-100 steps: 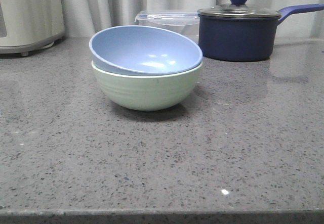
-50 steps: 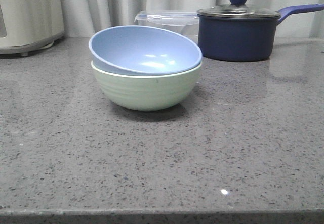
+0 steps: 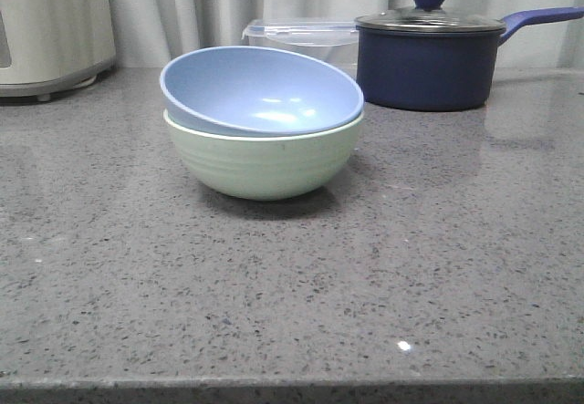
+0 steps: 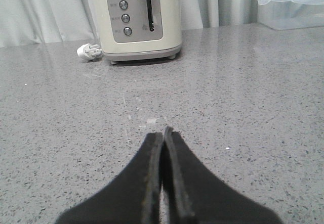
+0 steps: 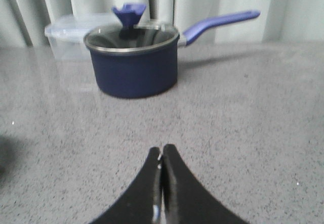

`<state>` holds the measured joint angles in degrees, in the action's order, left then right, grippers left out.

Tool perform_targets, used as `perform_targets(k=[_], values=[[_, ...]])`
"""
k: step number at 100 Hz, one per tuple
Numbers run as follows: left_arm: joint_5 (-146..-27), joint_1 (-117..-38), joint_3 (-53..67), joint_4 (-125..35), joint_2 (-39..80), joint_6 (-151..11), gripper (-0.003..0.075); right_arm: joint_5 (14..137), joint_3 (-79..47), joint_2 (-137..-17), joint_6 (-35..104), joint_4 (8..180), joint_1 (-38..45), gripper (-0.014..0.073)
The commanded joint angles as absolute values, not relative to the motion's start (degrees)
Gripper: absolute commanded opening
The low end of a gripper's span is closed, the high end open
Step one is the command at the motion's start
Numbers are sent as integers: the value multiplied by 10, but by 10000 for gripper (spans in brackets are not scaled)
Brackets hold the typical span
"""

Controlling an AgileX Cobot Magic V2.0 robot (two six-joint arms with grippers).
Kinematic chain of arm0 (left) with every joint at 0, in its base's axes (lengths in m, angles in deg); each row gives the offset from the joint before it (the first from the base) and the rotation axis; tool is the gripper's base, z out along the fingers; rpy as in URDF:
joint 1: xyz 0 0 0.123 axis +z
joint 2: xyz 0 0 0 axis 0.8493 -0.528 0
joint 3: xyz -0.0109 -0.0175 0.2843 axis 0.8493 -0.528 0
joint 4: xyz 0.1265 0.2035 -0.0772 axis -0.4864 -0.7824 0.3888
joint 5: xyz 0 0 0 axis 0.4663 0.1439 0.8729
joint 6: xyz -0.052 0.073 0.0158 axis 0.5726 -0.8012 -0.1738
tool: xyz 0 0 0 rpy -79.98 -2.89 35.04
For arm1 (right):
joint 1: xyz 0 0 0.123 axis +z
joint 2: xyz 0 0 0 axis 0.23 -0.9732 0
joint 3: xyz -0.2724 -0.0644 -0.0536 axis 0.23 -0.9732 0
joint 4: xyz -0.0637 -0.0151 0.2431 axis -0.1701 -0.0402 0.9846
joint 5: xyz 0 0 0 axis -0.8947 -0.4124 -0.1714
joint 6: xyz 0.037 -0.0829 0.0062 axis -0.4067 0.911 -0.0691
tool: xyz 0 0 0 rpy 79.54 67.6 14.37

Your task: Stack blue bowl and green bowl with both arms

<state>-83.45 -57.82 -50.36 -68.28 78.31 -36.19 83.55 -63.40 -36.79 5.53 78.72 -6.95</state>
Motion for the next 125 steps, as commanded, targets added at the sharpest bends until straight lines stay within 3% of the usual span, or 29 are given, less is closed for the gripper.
perform_targets(k=[1,37,54,125], values=[[-782,-577,-526,-680,803,-362,-20,950,-656,-350,57,777,-80,-63],[-782,-577,-526,-680,803,-362,-20,992,-781,-239,57,777,-88,-63],[-782,-577,-526,-680,803,-362,-20,919,-780,-166,57,777,-88,-63],[-783,-577,-526,-680,803,-362,-20,904,-780,-170,57,777,-89,-63]])
